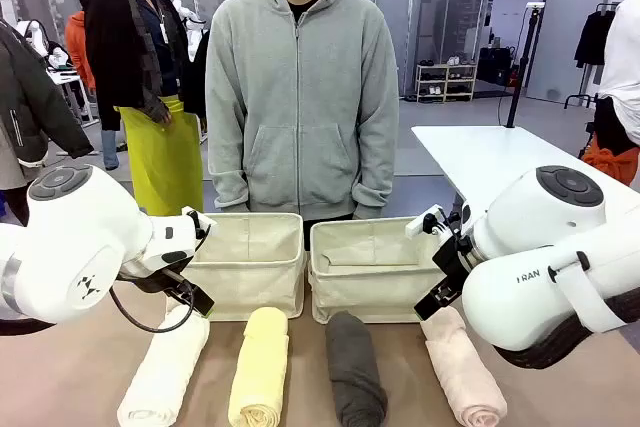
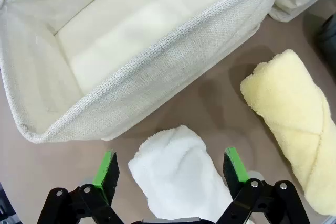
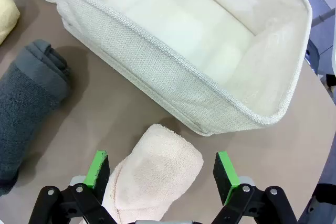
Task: Divide the towels into two baskets.
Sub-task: Pick up one hotel-folded towel and place it in the Fabric basket indicated by the person.
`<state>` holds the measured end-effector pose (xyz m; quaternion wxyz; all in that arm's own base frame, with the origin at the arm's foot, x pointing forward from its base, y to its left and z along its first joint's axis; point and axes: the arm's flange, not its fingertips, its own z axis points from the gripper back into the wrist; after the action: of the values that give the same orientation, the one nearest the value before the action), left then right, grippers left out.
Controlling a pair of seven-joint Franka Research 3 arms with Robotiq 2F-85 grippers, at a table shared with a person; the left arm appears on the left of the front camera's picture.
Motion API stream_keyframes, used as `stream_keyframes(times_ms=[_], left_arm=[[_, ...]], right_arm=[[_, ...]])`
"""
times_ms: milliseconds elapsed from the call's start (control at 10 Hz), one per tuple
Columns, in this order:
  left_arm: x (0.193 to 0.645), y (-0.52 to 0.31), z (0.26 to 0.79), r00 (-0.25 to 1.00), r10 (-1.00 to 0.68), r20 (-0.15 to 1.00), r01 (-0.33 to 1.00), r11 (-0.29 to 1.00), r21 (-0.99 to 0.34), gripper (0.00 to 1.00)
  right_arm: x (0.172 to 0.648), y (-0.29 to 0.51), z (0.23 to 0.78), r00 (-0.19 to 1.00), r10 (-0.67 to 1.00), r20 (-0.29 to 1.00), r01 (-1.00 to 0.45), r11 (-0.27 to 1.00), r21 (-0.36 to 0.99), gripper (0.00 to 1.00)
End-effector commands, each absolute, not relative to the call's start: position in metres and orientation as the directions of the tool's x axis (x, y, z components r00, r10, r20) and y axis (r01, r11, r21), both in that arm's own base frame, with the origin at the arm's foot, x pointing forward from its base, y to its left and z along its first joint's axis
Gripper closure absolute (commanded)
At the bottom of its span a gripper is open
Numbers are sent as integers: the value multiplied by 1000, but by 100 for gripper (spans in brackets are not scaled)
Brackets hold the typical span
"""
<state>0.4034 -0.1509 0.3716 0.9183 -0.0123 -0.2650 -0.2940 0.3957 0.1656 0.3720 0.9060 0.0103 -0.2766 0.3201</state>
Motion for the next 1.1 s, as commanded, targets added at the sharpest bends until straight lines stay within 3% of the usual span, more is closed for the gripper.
stream_keyframes(times_ms=[0,1000], left_arm=[[403,-151,372,686,-534,494,547,827,133,0],[403,-152,372,686,-534,494,547,826,134,0]], right_arm=[[396,166,372,642,574,508,-586,795,-158,0],[396,165,372,642,575,508,-586,795,-159,0]])
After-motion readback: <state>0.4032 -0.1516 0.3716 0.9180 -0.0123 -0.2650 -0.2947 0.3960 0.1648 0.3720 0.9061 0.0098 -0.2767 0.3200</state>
